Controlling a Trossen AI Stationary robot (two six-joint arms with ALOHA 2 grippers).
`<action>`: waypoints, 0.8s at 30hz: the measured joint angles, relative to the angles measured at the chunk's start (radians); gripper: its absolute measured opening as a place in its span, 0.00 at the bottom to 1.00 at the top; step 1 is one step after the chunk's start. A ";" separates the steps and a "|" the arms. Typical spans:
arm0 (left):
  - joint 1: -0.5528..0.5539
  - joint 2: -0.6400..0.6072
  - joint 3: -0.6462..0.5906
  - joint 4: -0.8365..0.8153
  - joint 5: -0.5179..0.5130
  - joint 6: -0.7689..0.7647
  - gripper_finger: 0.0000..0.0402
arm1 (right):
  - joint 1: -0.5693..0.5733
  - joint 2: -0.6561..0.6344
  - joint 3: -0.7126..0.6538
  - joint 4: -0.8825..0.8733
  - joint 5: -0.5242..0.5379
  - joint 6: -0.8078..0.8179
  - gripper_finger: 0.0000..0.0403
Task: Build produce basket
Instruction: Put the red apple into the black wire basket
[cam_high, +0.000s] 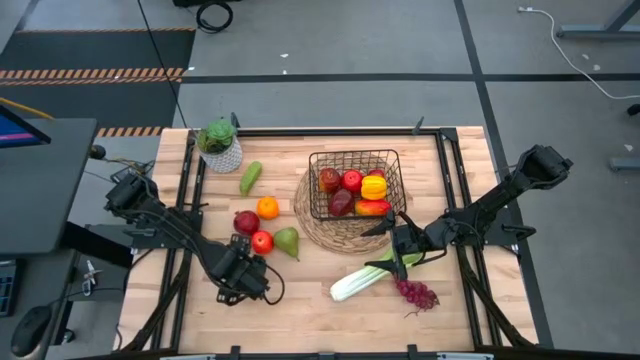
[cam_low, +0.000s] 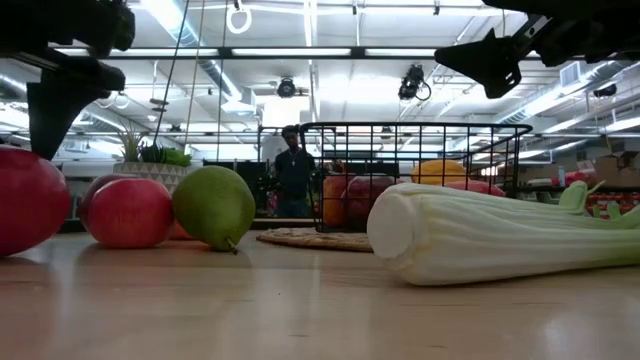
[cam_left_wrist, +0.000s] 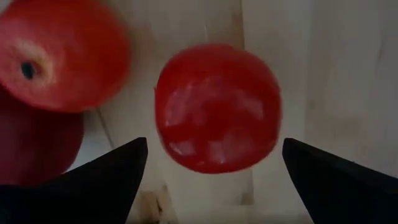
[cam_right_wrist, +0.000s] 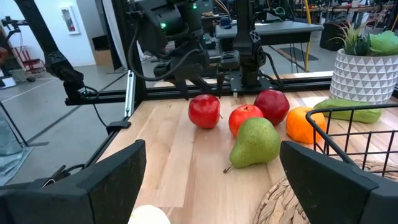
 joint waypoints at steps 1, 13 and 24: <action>0.000 0.000 0.000 0.009 -0.005 0.000 0.95 | 0.000 0.000 0.000 0.000 -0.001 0.000 0.93; 0.032 0.000 -0.025 0.113 0.004 -0.255 0.95 | 0.000 0.000 0.000 0.000 -0.008 0.010 0.93; 0.056 0.000 -0.038 0.123 0.047 -0.516 0.95 | 0.000 0.000 0.000 0.000 -0.008 0.014 0.93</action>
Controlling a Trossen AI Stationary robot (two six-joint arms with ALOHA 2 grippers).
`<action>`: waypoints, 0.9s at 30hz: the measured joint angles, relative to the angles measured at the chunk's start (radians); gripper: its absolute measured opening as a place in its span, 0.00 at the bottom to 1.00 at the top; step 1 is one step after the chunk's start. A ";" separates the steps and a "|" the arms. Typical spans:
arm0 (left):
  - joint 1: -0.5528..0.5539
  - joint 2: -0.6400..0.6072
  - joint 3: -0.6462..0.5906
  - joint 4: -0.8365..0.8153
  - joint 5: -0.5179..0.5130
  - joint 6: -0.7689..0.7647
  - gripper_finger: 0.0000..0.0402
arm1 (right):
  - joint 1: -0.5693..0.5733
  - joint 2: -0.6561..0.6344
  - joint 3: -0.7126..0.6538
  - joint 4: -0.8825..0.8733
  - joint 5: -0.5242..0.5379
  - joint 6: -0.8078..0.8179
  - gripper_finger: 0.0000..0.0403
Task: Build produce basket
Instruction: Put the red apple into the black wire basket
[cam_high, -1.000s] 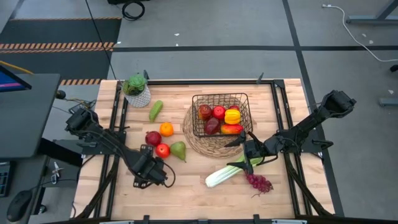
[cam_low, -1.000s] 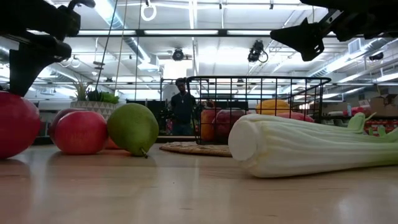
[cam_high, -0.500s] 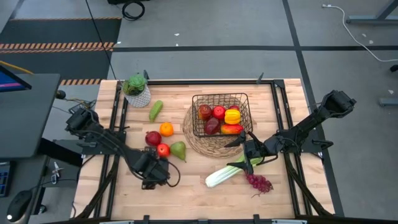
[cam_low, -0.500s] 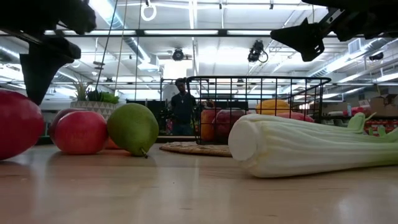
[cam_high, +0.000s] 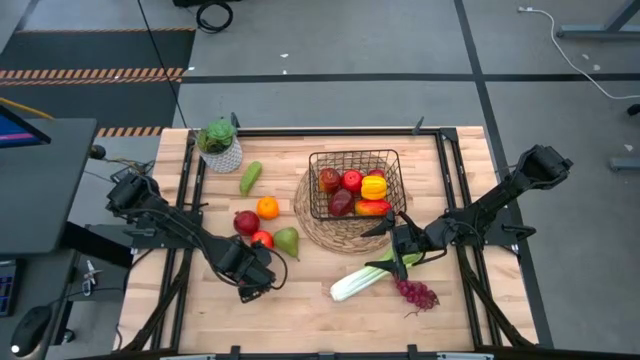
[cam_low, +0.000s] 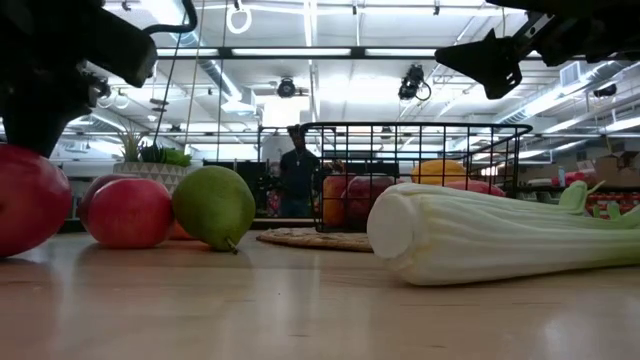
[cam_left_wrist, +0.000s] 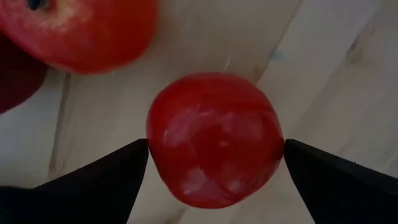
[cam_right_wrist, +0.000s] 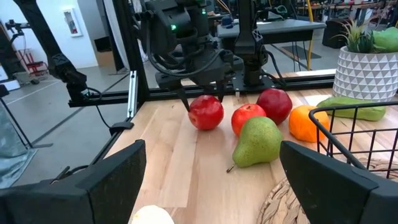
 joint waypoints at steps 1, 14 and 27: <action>0.000 0.000 0.000 0.003 0.000 -0.004 0.95 | 0.000 0.000 0.000 0.000 0.000 0.000 0.93; -0.001 0.109 -0.001 0.009 0.015 0.004 0.95 | 0.002 0.000 0.000 0.005 -0.021 0.001 0.93; -0.001 0.131 -0.001 -0.006 0.018 0.117 0.90 | 0.002 0.000 0.000 0.008 -0.020 0.001 0.93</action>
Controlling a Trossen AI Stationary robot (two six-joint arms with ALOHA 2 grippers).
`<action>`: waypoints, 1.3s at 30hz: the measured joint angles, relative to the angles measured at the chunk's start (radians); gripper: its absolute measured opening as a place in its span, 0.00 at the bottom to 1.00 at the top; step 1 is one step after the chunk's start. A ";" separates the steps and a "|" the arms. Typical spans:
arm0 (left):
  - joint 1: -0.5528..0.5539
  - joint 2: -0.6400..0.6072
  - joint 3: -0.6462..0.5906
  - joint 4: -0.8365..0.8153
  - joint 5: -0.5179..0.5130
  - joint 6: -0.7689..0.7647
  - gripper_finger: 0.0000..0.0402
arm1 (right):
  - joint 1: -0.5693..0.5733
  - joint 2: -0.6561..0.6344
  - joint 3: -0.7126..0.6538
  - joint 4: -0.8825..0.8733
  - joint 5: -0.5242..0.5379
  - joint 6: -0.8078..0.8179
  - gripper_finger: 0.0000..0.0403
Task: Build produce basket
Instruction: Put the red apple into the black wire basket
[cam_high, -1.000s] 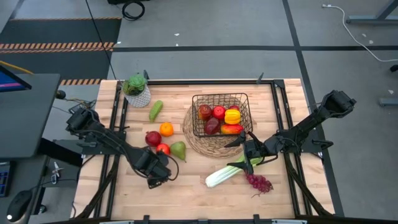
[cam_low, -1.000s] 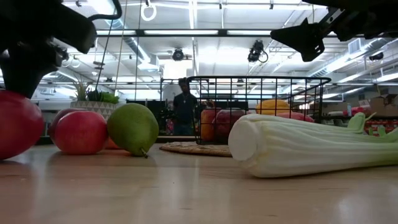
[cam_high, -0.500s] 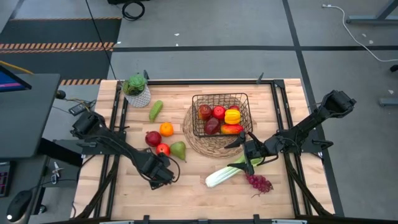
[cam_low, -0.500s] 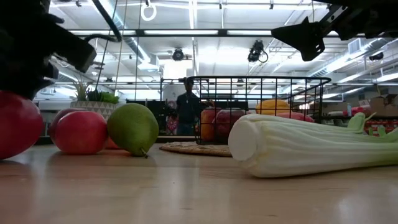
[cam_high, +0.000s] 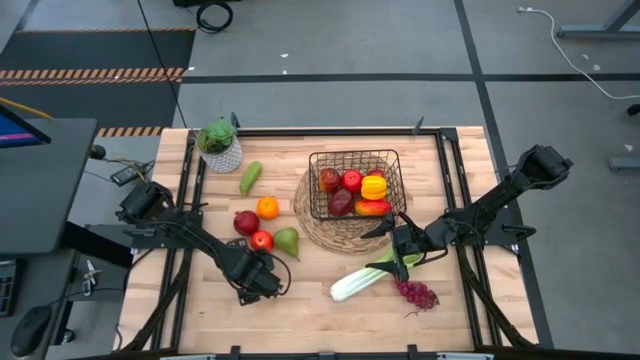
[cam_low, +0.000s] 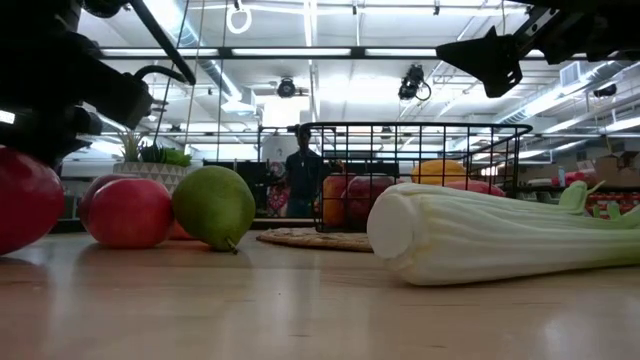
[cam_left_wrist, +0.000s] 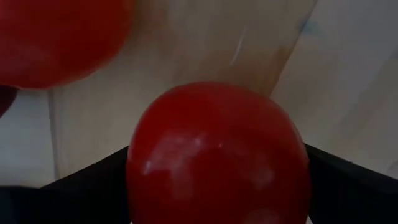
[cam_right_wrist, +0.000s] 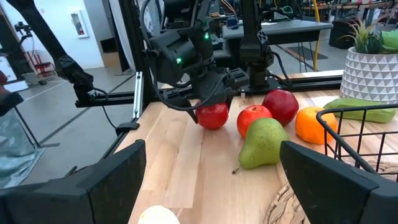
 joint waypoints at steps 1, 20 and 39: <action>0.001 0.000 0.000 -0.005 0.000 0.010 0.89 | 0.000 0.000 0.000 0.000 0.000 0.000 0.93; 0.076 0.000 0.357 -0.333 -0.240 0.273 0.84 | 0.000 0.000 0.000 -0.008 0.001 -0.004 0.93; 0.125 0.000 0.581 -0.199 -0.760 1.564 0.87 | -0.001 0.000 0.001 -0.041 -0.001 0.001 0.93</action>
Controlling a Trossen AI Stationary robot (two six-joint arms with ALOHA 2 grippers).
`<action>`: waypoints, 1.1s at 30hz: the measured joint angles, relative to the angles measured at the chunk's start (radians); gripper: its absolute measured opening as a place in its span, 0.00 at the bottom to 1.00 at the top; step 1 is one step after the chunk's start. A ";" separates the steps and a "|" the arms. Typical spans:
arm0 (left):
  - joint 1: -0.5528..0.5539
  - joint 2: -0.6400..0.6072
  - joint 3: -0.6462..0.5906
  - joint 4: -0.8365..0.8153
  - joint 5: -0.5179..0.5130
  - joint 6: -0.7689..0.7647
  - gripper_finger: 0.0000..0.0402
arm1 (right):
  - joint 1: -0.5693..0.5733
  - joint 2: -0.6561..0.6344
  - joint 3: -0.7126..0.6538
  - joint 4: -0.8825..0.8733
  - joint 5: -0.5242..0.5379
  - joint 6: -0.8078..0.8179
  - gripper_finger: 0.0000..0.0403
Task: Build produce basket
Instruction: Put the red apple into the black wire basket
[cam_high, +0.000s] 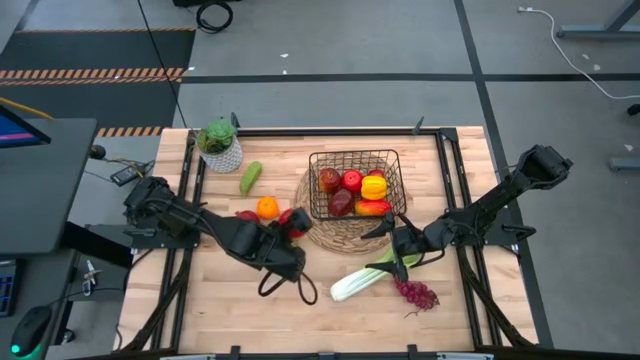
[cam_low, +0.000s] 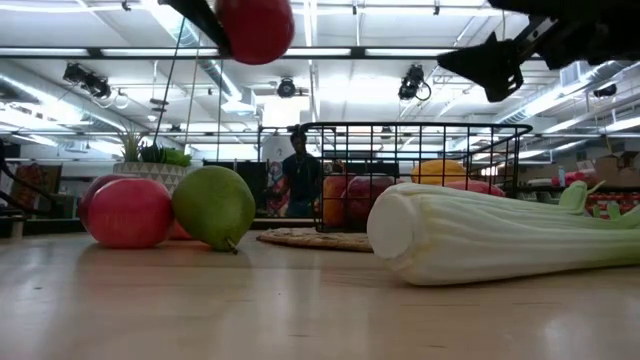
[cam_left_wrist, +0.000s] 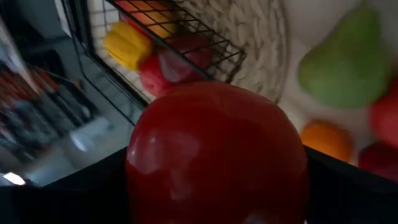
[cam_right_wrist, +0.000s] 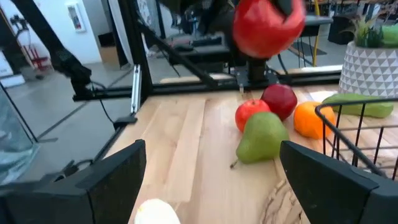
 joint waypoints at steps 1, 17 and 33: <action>0.004 0.000 0.000 0.015 -0.008 0.045 0.87 | 0.000 0.000 0.000 -0.021 -0.002 -0.002 0.93; 0.040 -0.012 -0.002 0.261 -0.110 0.104 0.87 | 0.001 0.000 0.000 -0.197 -0.020 0.095 0.93; 0.306 -0.314 -0.005 0.223 0.333 -0.510 0.87 | 0.001 0.000 0.000 -0.183 -0.032 0.100 0.93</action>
